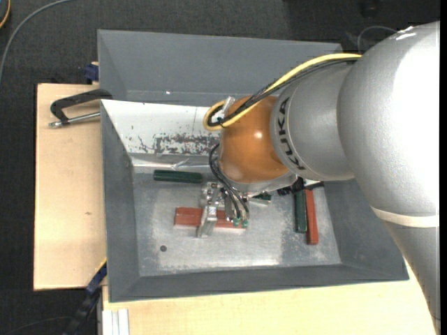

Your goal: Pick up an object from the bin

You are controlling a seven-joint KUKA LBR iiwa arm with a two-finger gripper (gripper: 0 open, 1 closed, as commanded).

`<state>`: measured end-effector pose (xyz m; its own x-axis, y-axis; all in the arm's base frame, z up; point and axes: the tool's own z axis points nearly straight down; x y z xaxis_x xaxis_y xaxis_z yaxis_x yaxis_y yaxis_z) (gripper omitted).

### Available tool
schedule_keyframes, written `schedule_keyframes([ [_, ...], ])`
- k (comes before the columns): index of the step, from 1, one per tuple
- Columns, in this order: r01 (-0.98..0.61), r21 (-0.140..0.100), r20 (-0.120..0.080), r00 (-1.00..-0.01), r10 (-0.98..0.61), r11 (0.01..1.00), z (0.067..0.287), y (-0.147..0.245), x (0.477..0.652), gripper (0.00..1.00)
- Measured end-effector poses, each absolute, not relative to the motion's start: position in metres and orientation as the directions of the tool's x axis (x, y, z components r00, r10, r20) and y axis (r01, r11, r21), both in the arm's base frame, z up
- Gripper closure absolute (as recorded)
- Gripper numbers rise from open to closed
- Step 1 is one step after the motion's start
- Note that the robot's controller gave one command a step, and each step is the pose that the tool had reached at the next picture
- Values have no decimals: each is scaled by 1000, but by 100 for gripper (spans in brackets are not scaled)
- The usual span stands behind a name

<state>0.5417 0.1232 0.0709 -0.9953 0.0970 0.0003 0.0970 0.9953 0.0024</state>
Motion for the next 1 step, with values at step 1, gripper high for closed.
schedule_keyframes([
  [1,-176,2,-10,-984,-176,984,194,140,512,100],
])
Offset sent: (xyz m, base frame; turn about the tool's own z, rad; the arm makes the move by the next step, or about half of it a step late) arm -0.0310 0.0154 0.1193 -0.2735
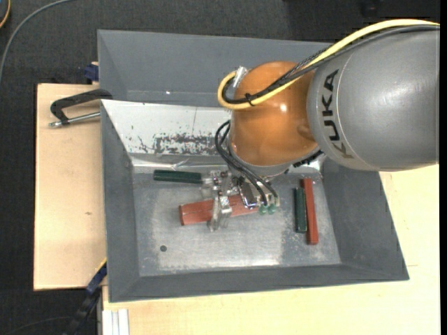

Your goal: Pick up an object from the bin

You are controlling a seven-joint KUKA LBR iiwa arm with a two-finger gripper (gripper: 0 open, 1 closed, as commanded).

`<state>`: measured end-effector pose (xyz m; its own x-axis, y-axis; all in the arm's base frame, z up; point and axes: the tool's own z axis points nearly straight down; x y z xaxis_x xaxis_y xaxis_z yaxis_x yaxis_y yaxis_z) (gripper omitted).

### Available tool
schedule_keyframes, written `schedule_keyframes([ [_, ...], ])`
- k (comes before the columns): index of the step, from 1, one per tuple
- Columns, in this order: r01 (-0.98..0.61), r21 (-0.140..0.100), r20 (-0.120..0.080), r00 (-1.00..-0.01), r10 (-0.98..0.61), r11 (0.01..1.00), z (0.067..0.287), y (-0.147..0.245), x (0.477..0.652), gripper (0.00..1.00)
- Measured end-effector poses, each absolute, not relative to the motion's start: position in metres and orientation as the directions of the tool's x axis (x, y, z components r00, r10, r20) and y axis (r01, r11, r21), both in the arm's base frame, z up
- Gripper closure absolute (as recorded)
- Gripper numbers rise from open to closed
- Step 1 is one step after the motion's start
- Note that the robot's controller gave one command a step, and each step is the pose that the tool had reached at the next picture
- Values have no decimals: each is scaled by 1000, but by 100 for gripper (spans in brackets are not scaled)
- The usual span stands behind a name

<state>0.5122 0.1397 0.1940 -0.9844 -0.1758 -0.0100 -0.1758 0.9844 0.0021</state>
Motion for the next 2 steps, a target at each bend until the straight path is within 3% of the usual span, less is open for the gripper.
schedule_keyframes([
  [1,-220,0,-16,-975,-220,976,321,132,522,100],
  [2,-575,-1,-6,-818,-575,818,310,137,525,100],
])
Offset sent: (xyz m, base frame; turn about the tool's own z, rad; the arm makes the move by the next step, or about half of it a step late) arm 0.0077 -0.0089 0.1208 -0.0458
